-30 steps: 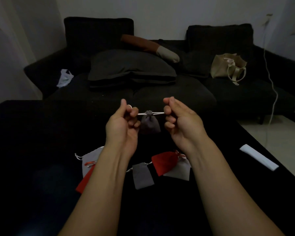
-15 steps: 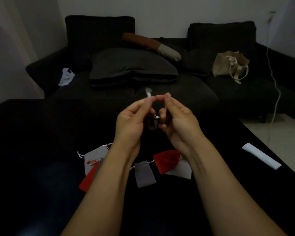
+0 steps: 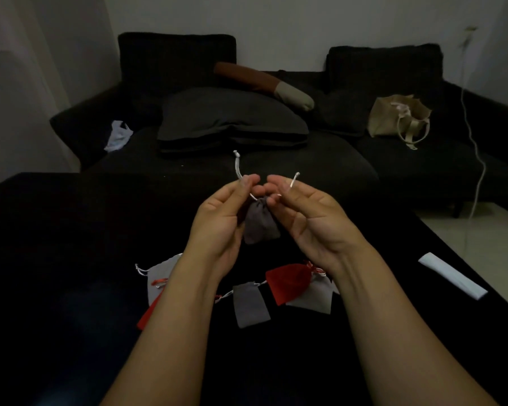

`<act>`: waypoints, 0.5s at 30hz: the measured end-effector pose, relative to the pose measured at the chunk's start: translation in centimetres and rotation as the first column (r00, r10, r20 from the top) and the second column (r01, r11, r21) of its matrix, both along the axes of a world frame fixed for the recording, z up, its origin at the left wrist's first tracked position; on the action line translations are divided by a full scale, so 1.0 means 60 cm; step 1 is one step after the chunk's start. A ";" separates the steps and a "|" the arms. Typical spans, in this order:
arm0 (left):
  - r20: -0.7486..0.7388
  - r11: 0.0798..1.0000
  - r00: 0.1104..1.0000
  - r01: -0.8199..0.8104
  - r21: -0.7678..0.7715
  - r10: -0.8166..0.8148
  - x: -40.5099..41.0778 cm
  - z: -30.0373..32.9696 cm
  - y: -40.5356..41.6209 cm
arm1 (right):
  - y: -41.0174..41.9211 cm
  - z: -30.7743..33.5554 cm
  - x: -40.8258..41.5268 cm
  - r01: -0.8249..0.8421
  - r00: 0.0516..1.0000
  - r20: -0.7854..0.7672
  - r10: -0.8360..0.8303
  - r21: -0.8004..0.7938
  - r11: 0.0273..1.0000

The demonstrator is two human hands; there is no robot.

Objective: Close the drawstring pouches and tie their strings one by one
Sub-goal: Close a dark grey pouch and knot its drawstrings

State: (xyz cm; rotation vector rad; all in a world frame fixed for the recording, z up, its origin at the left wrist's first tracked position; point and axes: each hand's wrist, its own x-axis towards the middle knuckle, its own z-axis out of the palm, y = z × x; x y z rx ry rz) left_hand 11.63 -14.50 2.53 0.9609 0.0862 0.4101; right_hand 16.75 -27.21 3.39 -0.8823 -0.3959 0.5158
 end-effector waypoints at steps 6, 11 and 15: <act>-0.051 0.982 0.998 -0.033 0.184 0.043 0.005 -0.009 0.008 | -0.014 0.003 0.004 0.003 1.000 0.002 -0.002 -0.094 0.996; -0.105 0.903 0.993 0.003 0.430 0.047 0.003 -0.019 0.003 | -0.023 0.003 0.006 0.245 0.913 0.394 -0.109 -0.315 0.917; -0.167 0.820 0.986 0.114 0.561 -0.023 -0.001 -0.021 0.002 | -0.013 0.005 0.006 0.425 0.705 0.705 -0.082 -0.327 0.844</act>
